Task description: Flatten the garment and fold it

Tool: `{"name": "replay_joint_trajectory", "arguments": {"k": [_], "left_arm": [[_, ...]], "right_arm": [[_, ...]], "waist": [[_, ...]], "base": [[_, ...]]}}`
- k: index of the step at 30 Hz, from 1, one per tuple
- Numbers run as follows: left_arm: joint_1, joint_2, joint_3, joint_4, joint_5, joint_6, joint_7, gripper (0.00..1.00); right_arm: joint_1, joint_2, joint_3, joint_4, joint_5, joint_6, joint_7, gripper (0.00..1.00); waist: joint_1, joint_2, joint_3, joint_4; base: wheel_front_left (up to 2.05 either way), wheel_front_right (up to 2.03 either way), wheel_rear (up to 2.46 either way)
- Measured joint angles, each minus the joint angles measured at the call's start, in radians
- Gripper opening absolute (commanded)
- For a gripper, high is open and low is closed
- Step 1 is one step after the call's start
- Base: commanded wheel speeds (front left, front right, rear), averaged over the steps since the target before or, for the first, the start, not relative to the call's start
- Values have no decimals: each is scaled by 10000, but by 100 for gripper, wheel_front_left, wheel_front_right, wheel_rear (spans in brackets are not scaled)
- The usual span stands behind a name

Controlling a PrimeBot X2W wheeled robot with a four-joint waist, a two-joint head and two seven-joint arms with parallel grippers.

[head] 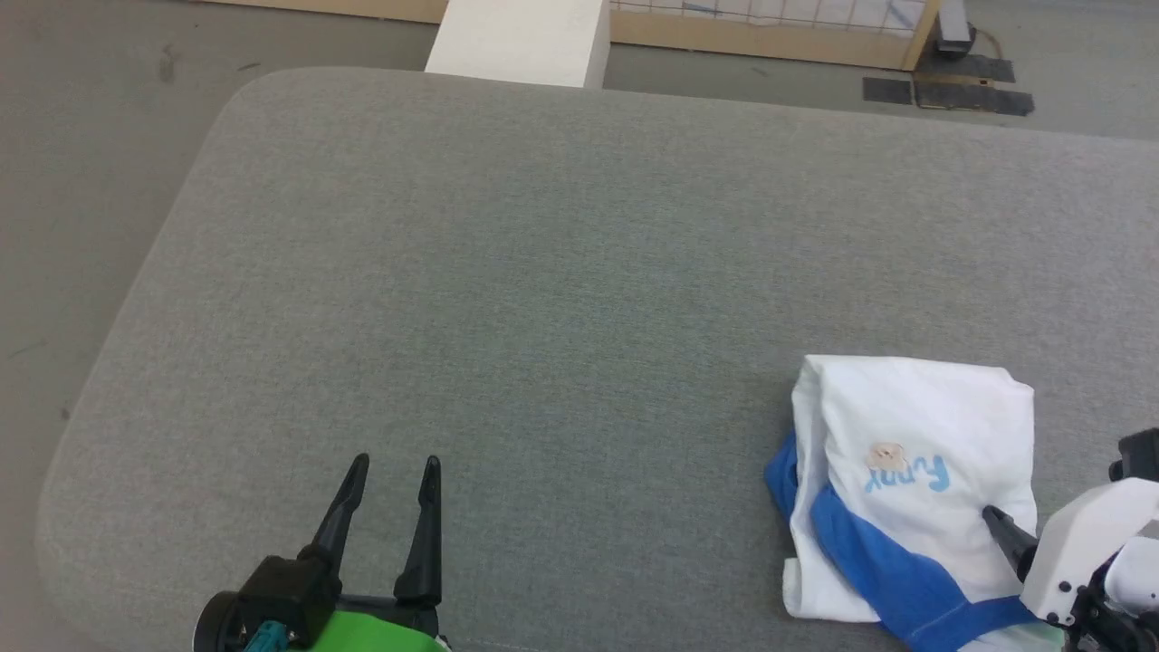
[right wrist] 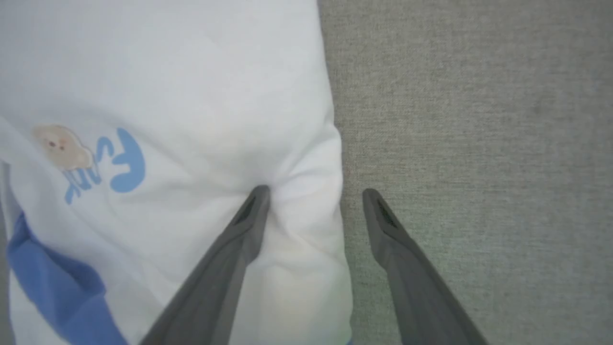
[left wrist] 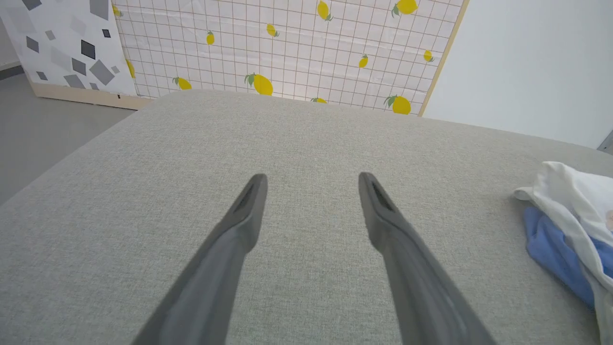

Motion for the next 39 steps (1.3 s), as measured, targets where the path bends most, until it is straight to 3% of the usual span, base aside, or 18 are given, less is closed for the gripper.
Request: {"name": "replay_joint_trajectory", "arguments": {"k": [10,11,12,14,25,39], "left_arm": [[-4,173,15,21,-4,0,17,100],[-4,188,12,17,-4,0,29,100],[-4,201,8,15,-4,0,67,100],[-4,230,-29,8,-4,0,104,100],[68,343,-155,-247,-4,25,188,100],[30,257,159,-807,-19,382,54,100]], "right_arm": [[-390,128,-109,1191,351,-4,-186,100],[-450,128,-94,1350,349,-4,-224,92],[-498,113,-63,1452,347,-4,-255,57],[-599,56,31,1691,314,-4,-353,0],[-600,-263,631,1609,52,-4,-897,0],[-1579,-1741,934,339,-614,-2,-677,0]], "waist": [[0,0,-50,305],[0,0,-70,315],[0,0,-87,322],[0,0,-135,343],[0,0,-495,207],[0,0,-289,-968]], "base": [[0,0,0],[0,0,0],[0,0,0],[0,0,0],[0,0,0],[0,0,0]]}}
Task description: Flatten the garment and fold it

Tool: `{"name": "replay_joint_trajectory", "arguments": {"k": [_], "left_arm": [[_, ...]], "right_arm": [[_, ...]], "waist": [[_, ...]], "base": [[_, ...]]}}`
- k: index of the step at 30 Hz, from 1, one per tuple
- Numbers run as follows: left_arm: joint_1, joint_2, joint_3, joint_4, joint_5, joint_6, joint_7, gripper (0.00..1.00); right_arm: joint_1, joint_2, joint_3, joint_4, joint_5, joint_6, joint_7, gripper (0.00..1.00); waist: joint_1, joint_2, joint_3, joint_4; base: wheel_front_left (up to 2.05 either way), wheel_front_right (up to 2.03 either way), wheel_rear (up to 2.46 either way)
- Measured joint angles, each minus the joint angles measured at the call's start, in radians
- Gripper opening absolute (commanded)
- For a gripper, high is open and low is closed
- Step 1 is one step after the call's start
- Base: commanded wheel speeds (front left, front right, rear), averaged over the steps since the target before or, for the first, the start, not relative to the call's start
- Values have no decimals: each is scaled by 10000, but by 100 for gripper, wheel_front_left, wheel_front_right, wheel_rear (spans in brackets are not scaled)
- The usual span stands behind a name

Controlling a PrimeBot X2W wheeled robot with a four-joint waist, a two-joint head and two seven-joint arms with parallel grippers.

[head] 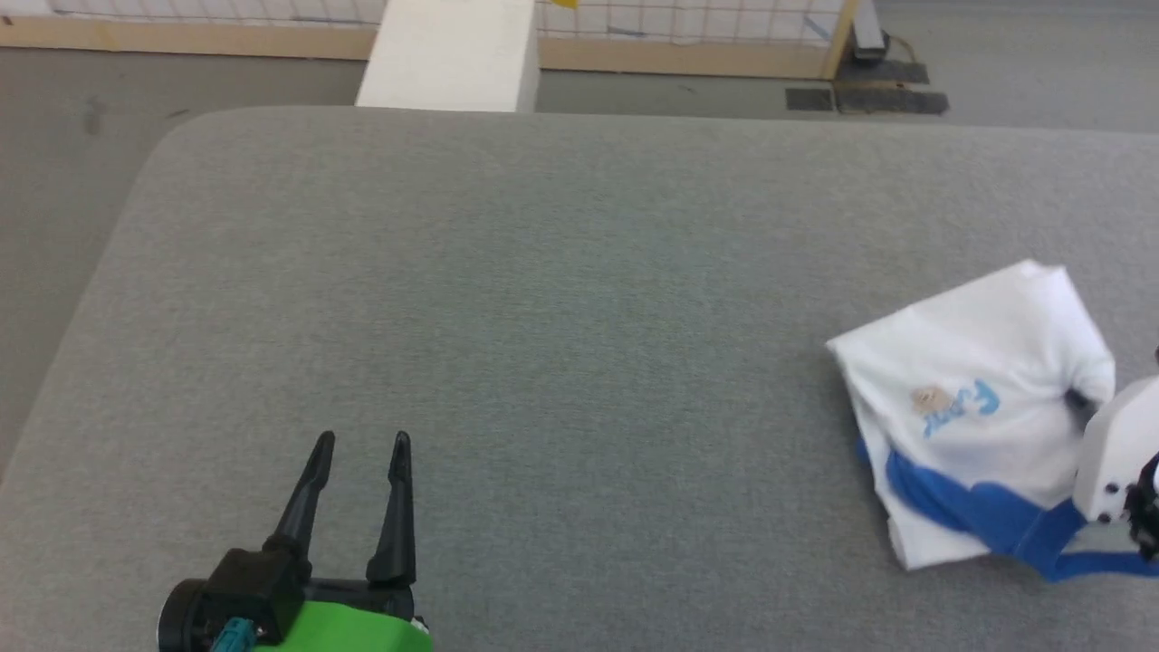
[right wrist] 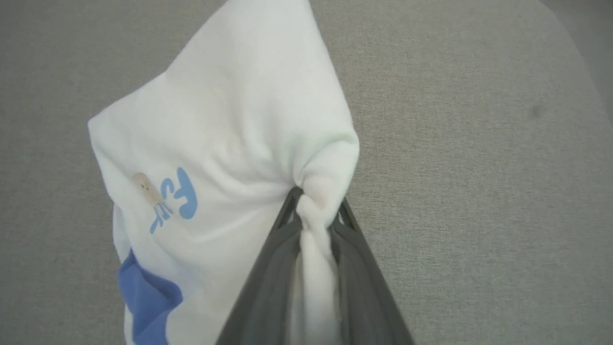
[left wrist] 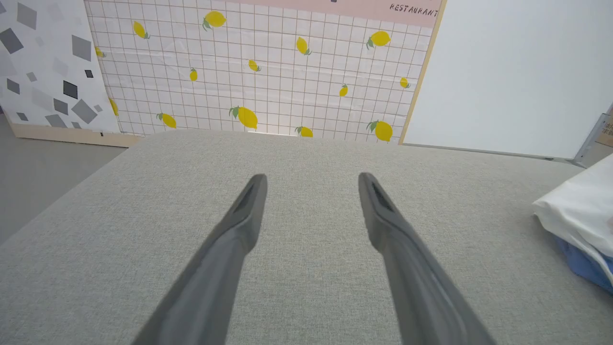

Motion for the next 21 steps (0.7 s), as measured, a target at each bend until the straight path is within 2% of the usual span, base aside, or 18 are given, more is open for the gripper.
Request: {"name": "replay_joint_trajectory", "arguments": {"k": [5,21], "left_arm": [[-200,-128,263,-130,88,347,-13,100],[-1111,-142,899,-416,650,736,-46,100]], "right_arm": [[-515,-341,-46,-63,-98,0,25,0],[-1977,-1599,-263,366,-681,0,-405,0]], "waist": [[0,0,363,-417],[0,0,1866,-1319]], "base": [[0,0,0],[0,0,0]]}}
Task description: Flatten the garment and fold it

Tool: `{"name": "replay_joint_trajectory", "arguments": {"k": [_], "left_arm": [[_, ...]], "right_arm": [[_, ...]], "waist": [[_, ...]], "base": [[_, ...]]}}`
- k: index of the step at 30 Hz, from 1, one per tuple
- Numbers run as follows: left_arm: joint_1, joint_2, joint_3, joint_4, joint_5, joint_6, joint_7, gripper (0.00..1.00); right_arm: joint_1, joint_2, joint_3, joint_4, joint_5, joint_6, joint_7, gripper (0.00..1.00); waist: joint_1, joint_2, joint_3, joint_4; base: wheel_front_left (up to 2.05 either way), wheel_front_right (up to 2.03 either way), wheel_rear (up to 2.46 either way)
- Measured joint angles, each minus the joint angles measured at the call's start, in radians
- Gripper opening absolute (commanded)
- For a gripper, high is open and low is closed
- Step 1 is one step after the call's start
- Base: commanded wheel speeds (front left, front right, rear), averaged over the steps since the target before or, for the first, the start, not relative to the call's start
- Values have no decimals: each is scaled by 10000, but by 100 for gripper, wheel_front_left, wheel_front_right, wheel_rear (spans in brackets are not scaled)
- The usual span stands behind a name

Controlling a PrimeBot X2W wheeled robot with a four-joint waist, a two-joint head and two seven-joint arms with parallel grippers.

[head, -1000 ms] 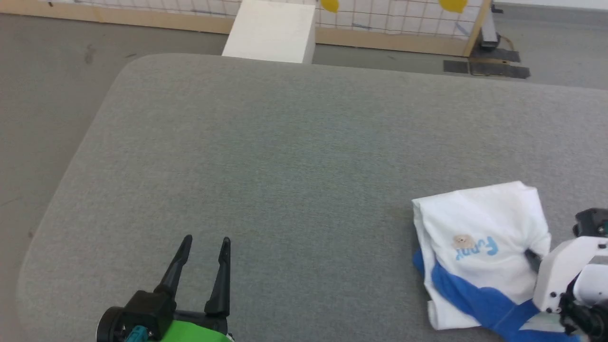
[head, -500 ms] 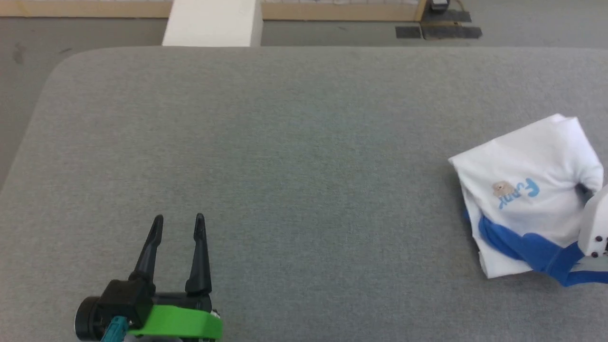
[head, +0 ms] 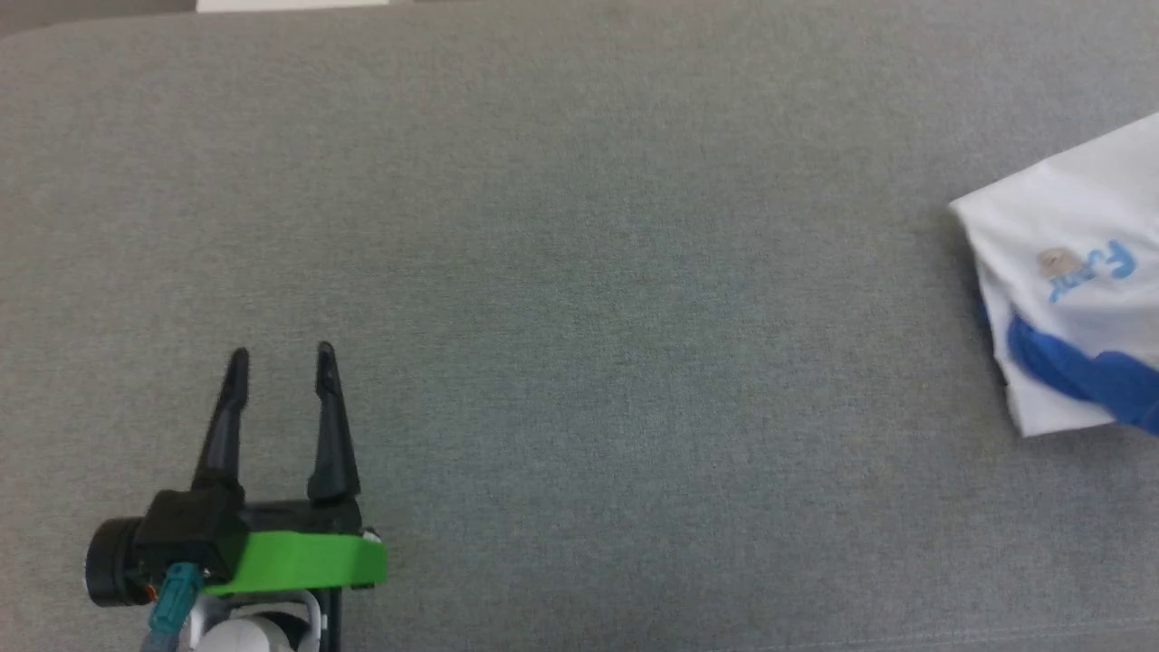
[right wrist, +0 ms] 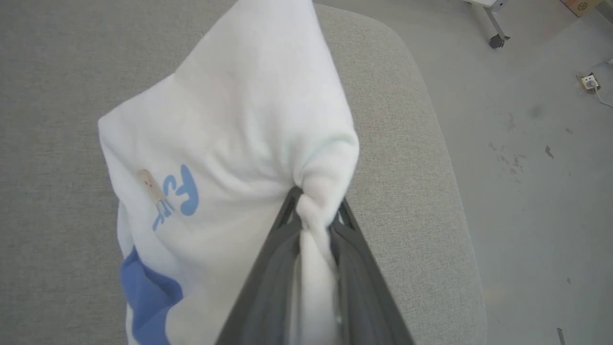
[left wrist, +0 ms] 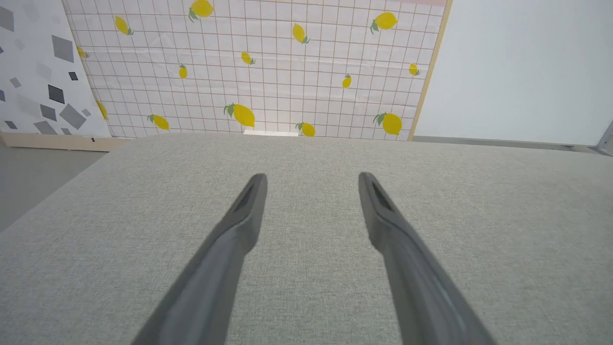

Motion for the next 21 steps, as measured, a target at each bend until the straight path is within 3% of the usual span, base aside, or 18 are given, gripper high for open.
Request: {"name": "replay_joint_trajectory", "arguments": {"k": [16,21], "left_arm": [[-865,318,464,-809,493,100,-2,100],[-1049,508,554,-1108,698,100,-8,100]], "right_arm": [[-1026,-1348,-644,819,-966,2,-786,0],[-1182,-1467,-802,1120,-1302,4,-1156,0]], "waist": [[1,0,1877,-442],[1,0,2409,-612]], "base": [[0,0,0],[0,0,0]]}}
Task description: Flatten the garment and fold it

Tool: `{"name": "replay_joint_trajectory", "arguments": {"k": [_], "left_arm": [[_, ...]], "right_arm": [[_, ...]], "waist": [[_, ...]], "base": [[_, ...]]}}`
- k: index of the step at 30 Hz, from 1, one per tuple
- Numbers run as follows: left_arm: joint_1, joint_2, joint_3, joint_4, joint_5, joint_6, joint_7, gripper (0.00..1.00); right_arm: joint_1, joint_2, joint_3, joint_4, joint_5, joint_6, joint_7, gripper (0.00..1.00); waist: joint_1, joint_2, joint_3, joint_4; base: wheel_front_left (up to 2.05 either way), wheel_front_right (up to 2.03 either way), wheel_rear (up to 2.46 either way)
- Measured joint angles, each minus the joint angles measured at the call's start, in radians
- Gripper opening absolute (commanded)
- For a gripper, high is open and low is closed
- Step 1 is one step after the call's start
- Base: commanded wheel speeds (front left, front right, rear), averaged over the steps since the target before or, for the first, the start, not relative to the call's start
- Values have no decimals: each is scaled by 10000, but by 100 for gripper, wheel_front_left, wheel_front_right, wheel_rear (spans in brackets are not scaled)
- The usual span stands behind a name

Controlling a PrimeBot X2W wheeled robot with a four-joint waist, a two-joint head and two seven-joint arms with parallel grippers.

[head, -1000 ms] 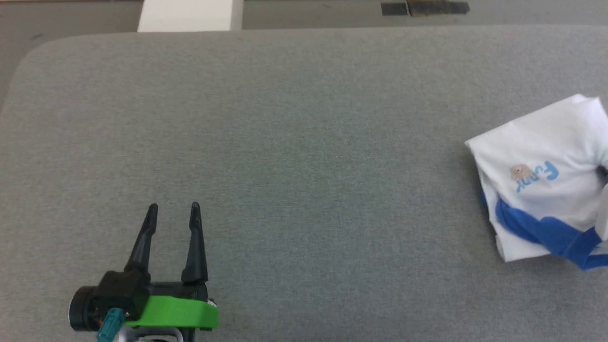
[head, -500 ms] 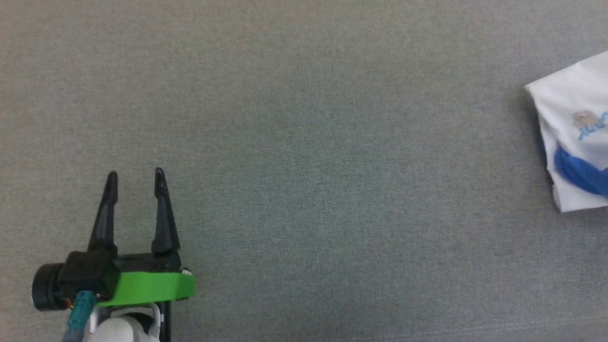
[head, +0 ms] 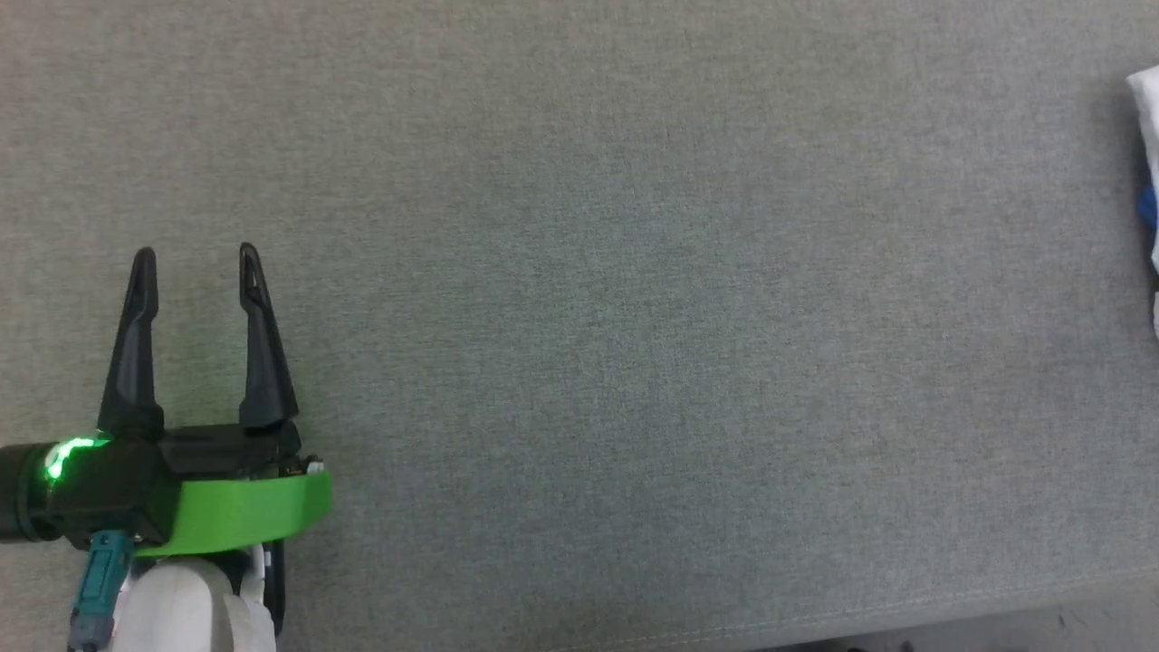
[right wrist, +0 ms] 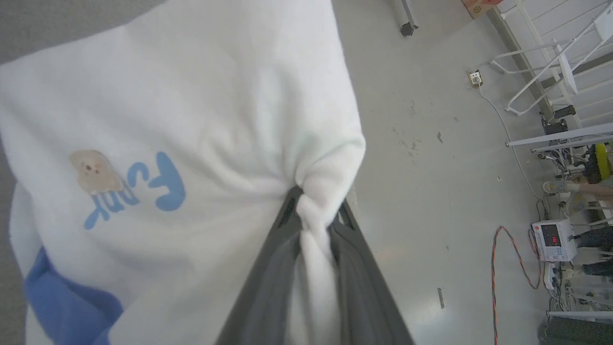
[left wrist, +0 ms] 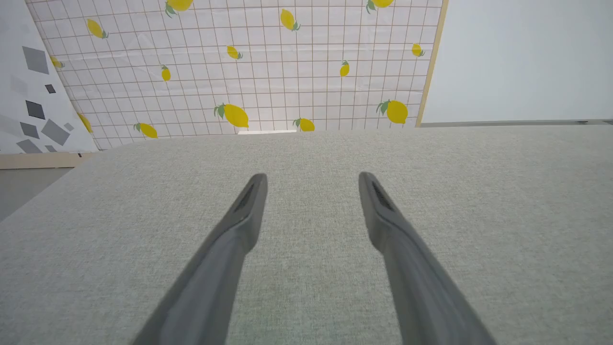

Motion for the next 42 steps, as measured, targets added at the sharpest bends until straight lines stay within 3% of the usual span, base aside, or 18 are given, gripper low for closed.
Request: {"name": "replay_joint_trajectory", "arguments": {"k": [18,20,21,22,23,29,42], "left_arm": [[-77,437,366,-811,414,29,0,100],[-75,437,374,-840,414,31,0,100],[-71,441,387,-842,414,35,0,100],[-65,443,403,-846,414,42,0,100],[-57,441,416,-849,422,65,0,100],[-67,422,447,-874,516,282,0,100],[-70,63,332,-332,385,293,-2,100]], "right_arm": [[-664,-178,-851,1551,-1415,2,-1461,2],[-740,-157,-895,1693,-1511,2,-1592,35],[-777,-130,-926,1791,-1563,0,-1664,40],[-803,-98,-953,1870,-1618,0,-1735,85],[-820,-73,-963,1941,-1674,0,-1795,100],[-1011,23,-1049,2405,-2017,0,-2082,100],[-1119,378,-1072,2679,-2167,0,-3024,100]], "waist": [[0,0,1168,-564],[0,0,1200,-594],[0,0,1211,-606],[0,0,1212,-616],[0,0,1208,-622],[-1,0,1120,-606],[-1,-1,146,-377]], "base": [[0,0,0],[0,0,0],[0,0,0],[0,0,0],[0,0,0],[0,0,0],[0,0,0]]}}
